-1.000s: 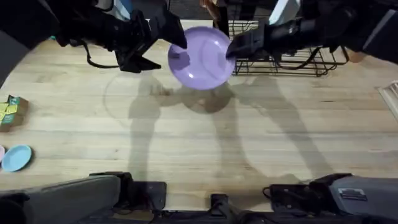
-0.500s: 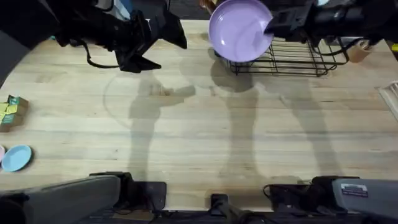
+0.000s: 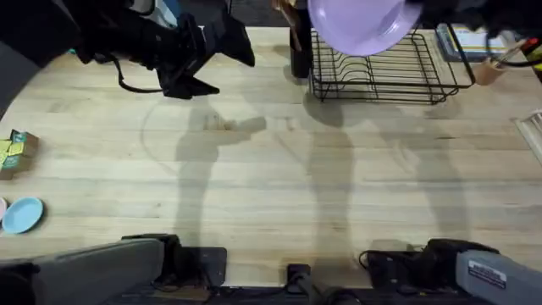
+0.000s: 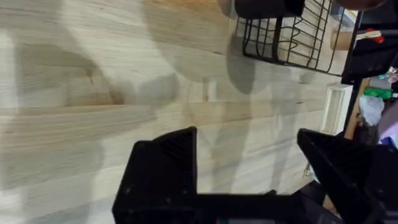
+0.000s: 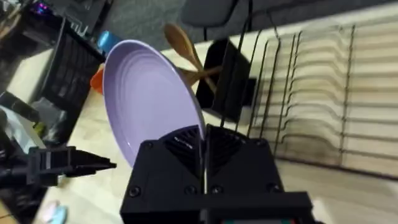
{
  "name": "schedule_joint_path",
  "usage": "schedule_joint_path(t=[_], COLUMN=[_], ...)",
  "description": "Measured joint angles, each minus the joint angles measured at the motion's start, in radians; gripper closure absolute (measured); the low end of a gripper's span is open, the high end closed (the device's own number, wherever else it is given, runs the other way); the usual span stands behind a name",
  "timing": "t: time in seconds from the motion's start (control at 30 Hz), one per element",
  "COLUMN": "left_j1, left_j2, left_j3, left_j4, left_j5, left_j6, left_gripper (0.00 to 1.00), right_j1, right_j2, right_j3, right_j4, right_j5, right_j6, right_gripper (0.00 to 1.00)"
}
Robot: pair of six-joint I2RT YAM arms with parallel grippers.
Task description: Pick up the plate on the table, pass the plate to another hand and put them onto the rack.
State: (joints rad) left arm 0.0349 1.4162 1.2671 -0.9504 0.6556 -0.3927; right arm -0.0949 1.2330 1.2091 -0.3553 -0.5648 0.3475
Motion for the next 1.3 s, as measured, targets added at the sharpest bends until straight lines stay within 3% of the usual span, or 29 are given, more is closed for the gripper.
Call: schedule_joint_path(t=[0.4,0.93,1.3], left_j1=[0.000,0.000,0.000], left_j2=[0.000,0.000,0.000], left_j3=[0.000,0.000,0.000], left_j4=[0.000,0.000,0.000], left_j5=[0.000,0.000,0.000], left_j6=[0.000,0.000,0.000], left_gripper=[0.008,0.008,0.007], right_j1=[-0.052,-0.068,-0.060], right_j2=[-0.076,-0.067,0.089], right_j3=[0.000,0.000,0.000], right_j4=[0.215,0.392,0.571], right_j5=[0.000,0.000,0.000], right_j6=[-0.322,-1.102,-1.221], right_gripper=[0.970,0.970,0.971])
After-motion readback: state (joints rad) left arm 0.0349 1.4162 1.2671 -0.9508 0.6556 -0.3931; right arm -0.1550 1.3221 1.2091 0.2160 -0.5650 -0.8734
